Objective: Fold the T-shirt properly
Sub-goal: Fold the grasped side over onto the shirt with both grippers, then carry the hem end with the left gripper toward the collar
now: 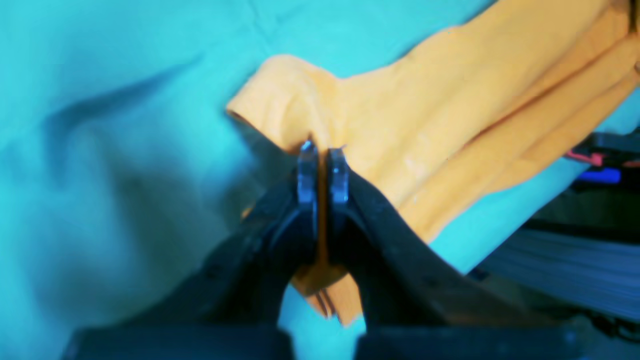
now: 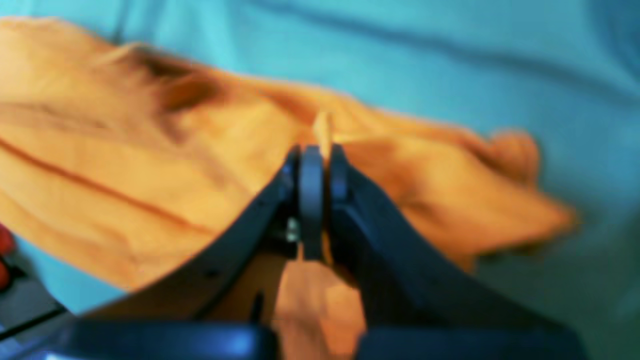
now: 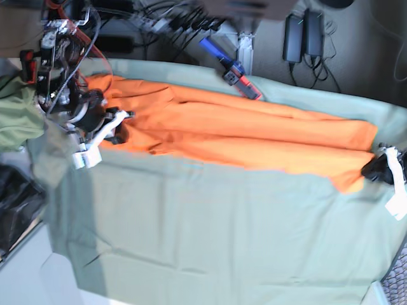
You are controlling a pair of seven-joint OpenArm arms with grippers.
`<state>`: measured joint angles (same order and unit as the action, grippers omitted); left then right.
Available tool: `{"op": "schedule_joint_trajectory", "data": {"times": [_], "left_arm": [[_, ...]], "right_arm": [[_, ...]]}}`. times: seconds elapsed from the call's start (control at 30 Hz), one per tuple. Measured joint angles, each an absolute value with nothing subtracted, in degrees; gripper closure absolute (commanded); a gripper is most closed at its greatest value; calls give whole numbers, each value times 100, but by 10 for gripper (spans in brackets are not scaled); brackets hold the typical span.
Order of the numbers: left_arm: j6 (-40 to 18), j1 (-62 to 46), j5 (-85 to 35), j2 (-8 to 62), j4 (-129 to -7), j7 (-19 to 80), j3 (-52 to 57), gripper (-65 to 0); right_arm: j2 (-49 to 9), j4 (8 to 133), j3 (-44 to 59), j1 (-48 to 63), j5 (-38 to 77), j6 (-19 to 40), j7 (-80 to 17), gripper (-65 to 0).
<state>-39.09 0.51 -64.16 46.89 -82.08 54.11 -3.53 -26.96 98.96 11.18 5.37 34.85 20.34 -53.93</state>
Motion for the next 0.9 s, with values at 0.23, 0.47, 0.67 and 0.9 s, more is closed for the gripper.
{"op": "schedule_joint_trajectory", "data": {"times": [0.23, 0.47, 0.67, 0.9], "left_arm": [[-3909, -224, -6388, 4744, -8208, 5033, -353, -239], [-3907, -285, -5561, 4659, -8195, 4779, -353, -411], [-3881, -285, -5345, 4320, -7741, 4742, -353, -411], [-3887, -268, -5389, 3911, -7476, 4440, -292, -410]], "right_arm": [[-2679, 10121, 1396, 1127, 3583, 2034, -5365, 0], [-2663, 10114, 1398, 1404, 3406, 2034, -5280, -396], [-2644, 10114, 1400, 1400, 3406, 2034, -5105, -396], [-2281, 10114, 1413, 1411, 3402, 2034, -5103, -396]]}}
